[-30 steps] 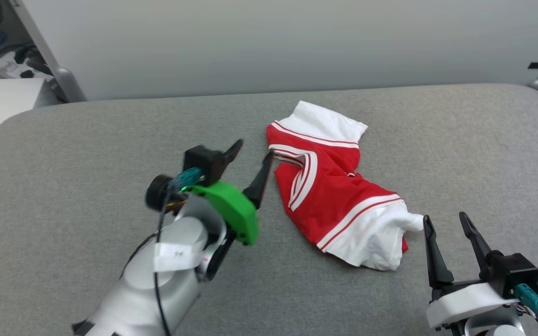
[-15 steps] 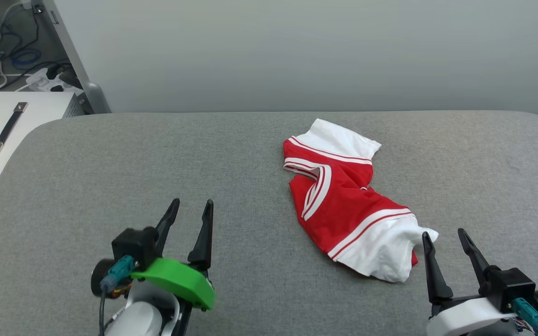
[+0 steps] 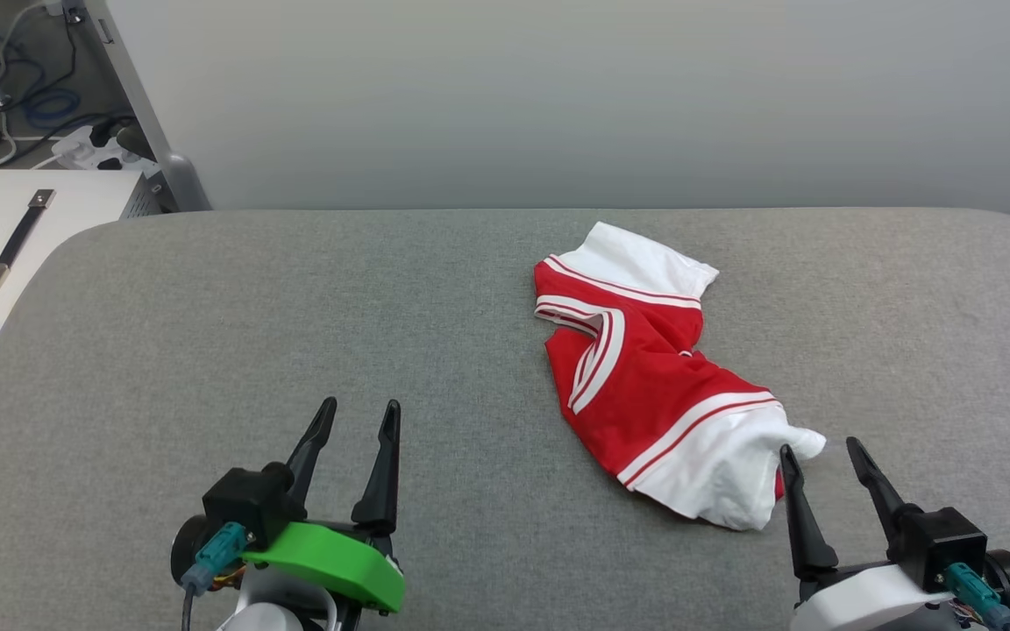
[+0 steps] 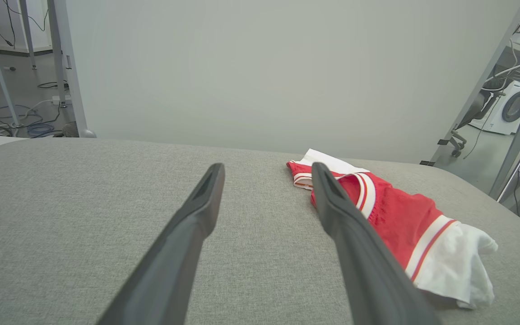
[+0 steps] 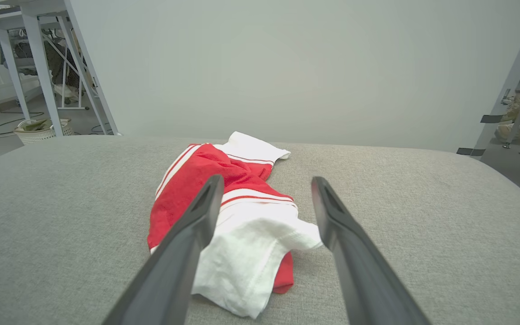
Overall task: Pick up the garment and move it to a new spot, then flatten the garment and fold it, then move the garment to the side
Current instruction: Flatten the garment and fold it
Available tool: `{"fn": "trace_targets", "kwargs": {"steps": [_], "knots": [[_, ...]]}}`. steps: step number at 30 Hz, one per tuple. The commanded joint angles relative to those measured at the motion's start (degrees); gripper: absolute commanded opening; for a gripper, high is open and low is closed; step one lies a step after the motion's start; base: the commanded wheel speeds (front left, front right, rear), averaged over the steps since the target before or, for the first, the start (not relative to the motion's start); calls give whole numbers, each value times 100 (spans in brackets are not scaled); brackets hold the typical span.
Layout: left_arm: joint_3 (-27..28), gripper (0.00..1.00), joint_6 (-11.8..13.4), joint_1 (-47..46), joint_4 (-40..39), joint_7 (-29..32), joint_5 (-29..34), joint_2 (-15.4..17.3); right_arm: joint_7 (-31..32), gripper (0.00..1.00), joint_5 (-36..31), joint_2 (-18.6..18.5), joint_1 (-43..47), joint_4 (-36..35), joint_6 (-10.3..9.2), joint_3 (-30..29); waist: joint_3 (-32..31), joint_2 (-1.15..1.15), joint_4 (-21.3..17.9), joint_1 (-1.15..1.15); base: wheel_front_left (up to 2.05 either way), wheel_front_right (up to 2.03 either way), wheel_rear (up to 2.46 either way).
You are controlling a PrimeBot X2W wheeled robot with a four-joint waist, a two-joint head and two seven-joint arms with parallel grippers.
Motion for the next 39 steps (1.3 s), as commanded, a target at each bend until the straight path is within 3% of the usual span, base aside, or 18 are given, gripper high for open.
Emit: {"fn": "trace_targets", "kwargs": {"steps": [1,5,12,16,21,27,39], "knots": [[60,100,-64,6,6,-33,77,-60,81,100,-57,12,-6,-17,-4,64,96,0,57,0,0,0,0],[175,100,-157,-85,8,-33,195,-164,883,100,166,-125,-262,-97,-4,323,289,0,193,0,0,0,0],[320,100,-287,-325,113,-33,209,-334,3391,100,761,-1035,-1425,-377,-4,1242,763,0,542,0,0,0,0],[299,100,-341,-522,199,-33,73,-405,4861,100,1424,-1496,-2241,-324,-4,1689,992,0,788,0,0,0,0],[262,100,-371,-719,199,-33,57,-446,6119,100,2016,-1659,-3168,-40,-4,1861,1267,0,1090,0,0,0,0],[92,100,-387,-897,226,-34,14,-465,6831,100,1936,-1606,-3923,651,-4,1850,1551,0,1427,0,0,0,0],[-205,100,-392,-1076,138,-34,-243,-470,6767,100,1453,-1513,-4637,2011,-4,1892,2011,0,1915,0,0,0,0]]}}
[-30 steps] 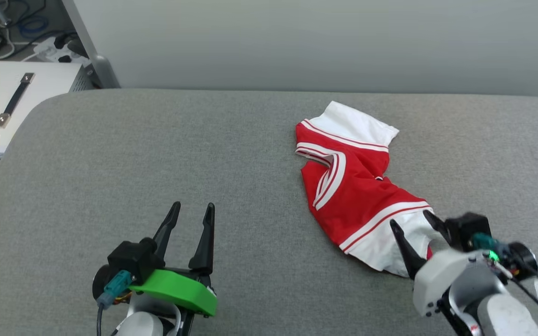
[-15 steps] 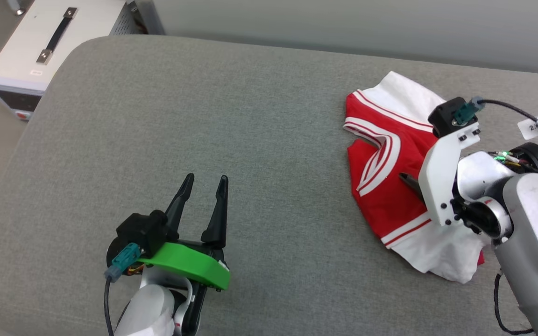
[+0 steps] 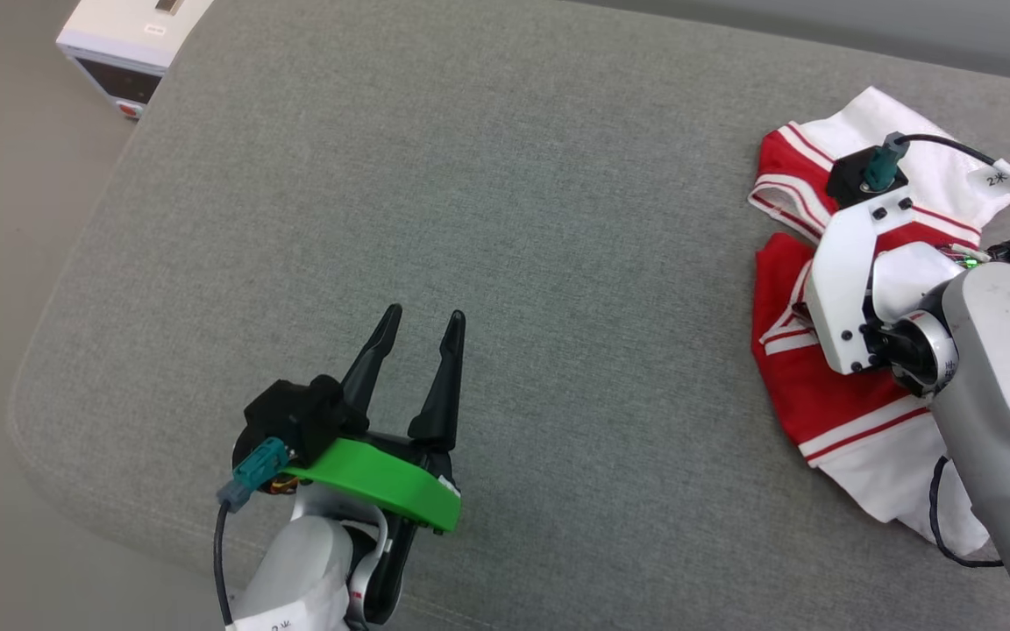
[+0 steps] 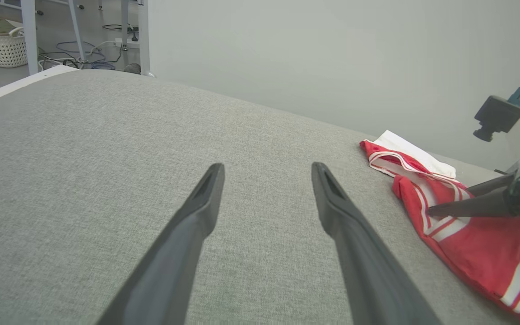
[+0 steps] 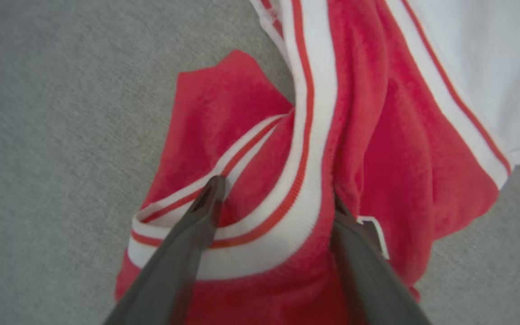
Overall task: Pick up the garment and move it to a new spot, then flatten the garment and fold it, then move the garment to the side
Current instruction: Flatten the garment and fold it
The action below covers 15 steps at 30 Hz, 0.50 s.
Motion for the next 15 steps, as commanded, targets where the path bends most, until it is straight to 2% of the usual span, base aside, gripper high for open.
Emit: {"fn": "trace_targets", "kwargs": {"steps": [1,7,8,9,10,11,15], "knots": [[-23,100,-18,-131,-25,-34,-45,-25,-43,100,-49,-6,-61,130,-4,12,198,0,191,0,0,0,0],[-60,100,-18,-188,-48,-34,-103,-25,-233,100,9,-19,-33,615,-4,192,295,0,258,0,0,0,0],[-55,100,-18,-194,-46,-34,-104,-25,-271,61,39,-38,-22,639,-4,282,298,0,259,0,0,0,0],[-49,100,-18,-202,-40,-34,-105,-25,-333,40,78,-82,-8,635,-4,455,297,0,259,0,0,0,0],[-42,100,-18,-207,-36,-34,-104,-25,-409,4,130,-121,-6,623,-4,570,293,0,256,0,0,0,0],[-30,100,-18,-211,-30,-34,-102,-25,-537,0,221,-157,-9,602,-4,685,280,0,247,0,0,0,0],[0,100,-18,-201,14,-34,-66,-25,-1103,0,485,-301,-112,532,-4,1128,184,0,201,0,0,0,0]]}}
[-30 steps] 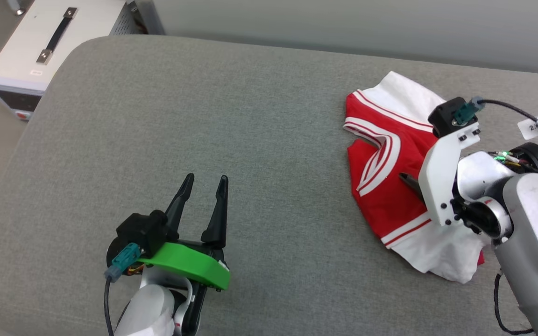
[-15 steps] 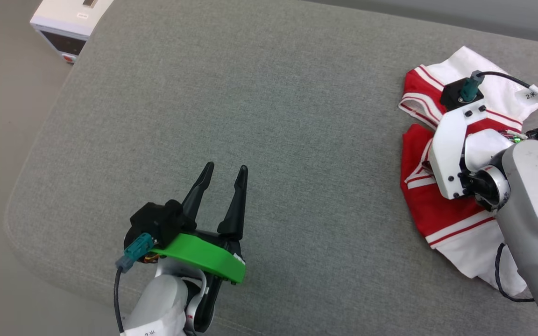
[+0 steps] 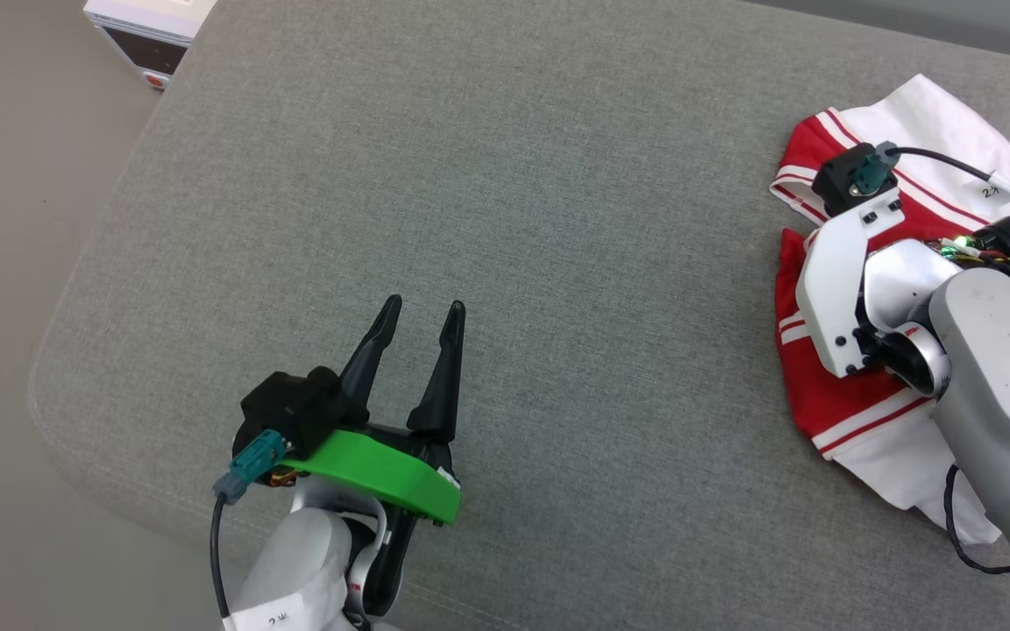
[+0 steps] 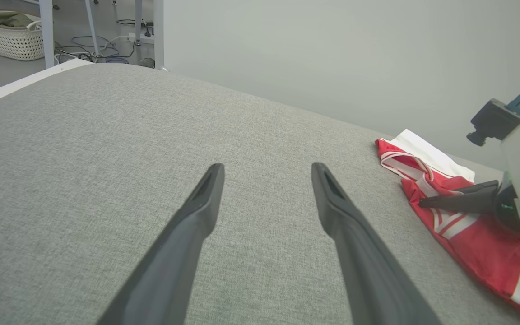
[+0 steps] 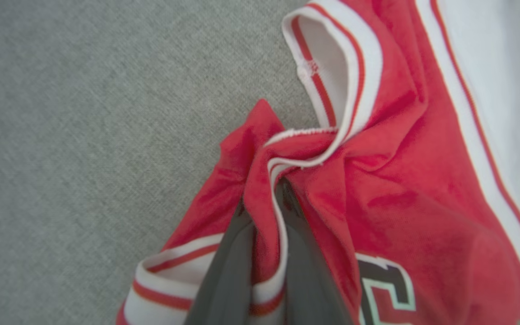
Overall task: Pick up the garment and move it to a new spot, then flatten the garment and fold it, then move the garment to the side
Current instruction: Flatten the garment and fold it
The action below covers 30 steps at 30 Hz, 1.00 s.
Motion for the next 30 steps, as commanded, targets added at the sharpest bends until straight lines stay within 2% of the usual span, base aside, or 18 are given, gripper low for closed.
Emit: {"fn": "trace_targets", "kwargs": {"steps": [1,11,18,21,23,28,29,30], "knots": [[18,100,-17,-101,25,-34,32,-23,-170,0,109,-10,71,96,5,217,-76,0,-39,0,0,0,0],[110,100,-17,6,129,-34,174,-23,-1633,0,885,-256,-224,-344,5,1857,-525,0,-166,0,0,0,0],[157,100,-17,158,184,-34,245,-23,-2277,0,1311,-530,-463,-992,5,3614,-815,0,-231,0,0,0,0],[167,100,-17,215,205,-34,256,-23,-2358,0,1501,-679,-500,-1367,5,4185,-901,0,-252,0,0,0,0],[172,100,-17,242,217,-34,262,-24,-2279,0,1540,-754,-423,-1636,5,4280,-934,0,-268,0,0,0,0],[157,100,-17,282,268,-34,275,-24,-1628,0,1255,-946,280,-2576,5,4303,-1011,0,-335,0,0,0,0],[152,100,-17,301,304,-34,287,-24,-1700,62,1295,-1011,387,-2691,5,4304,-1053,0,-394,0,0,0,0],[156,100,-17,310,324,-34,295,-24,-1844,100,1379,-1030,401,-2691,5,4304,-1081,0,-434,0,0,0,0]]}}
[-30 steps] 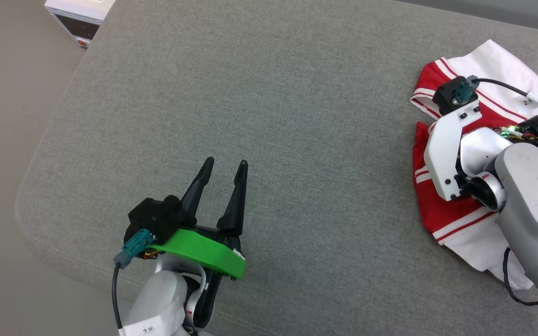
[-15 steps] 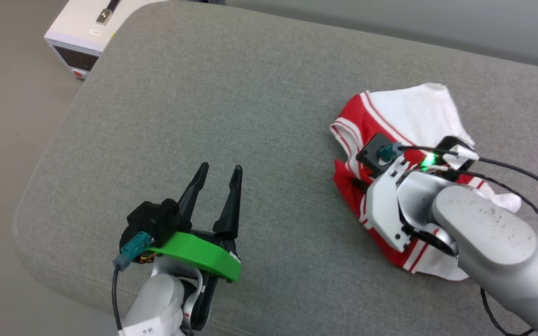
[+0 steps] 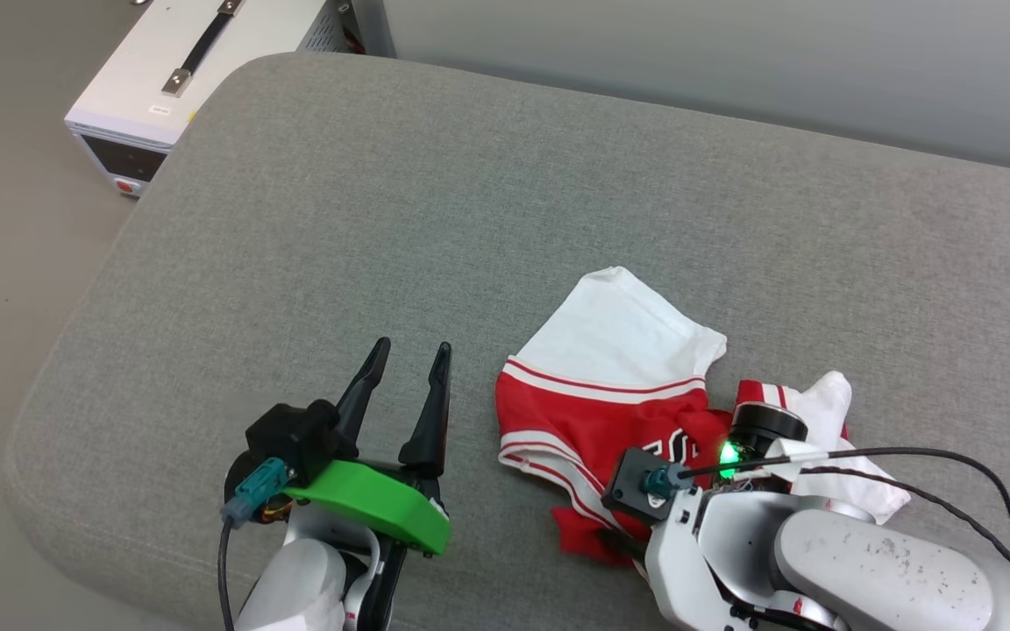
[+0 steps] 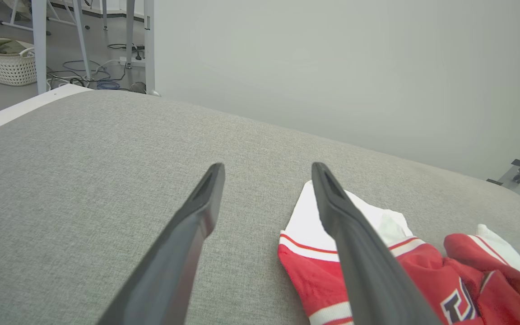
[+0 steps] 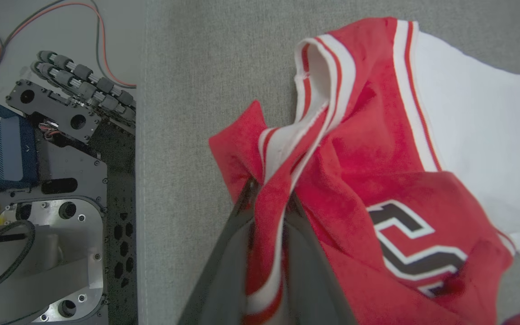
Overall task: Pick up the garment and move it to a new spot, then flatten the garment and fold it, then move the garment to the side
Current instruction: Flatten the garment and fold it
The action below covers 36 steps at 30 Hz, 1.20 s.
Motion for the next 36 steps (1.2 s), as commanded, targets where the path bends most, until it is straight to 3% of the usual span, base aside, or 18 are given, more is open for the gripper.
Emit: {"fn": "trace_targets", "kwargs": {"steps": [1,7,11,21,27,36], "knots": [[12,100,-17,59,24,-34,50,-21,-186,100,148,-32,-20,8,-4,-32,-80,0,-100,0,0,0,0],[109,100,-17,99,50,-34,130,-21,-1030,100,565,-101,-279,399,-4,-120,-258,0,-410,0,0,0,0],[214,100,-17,124,35,-34,174,-18,-1537,100,789,-148,-282,714,-4,-593,-356,0,-622,0,0,0,0],[401,100,-17,211,-35,-34,195,7,-2716,100,683,-109,439,1612,-4,-2999,-559,0,-1092,0,0,0,0],[552,100,-17,320,-37,-34,159,9,-3225,100,231,277,1356,1639,-4,-4566,-639,0,-1330,0,0,0,0],[452,100,-17,471,87,-34,118,70,-3639,100,-765,1312,3083,716,-4,-6316,-700,0,-1531,0,0,0,0]]}}
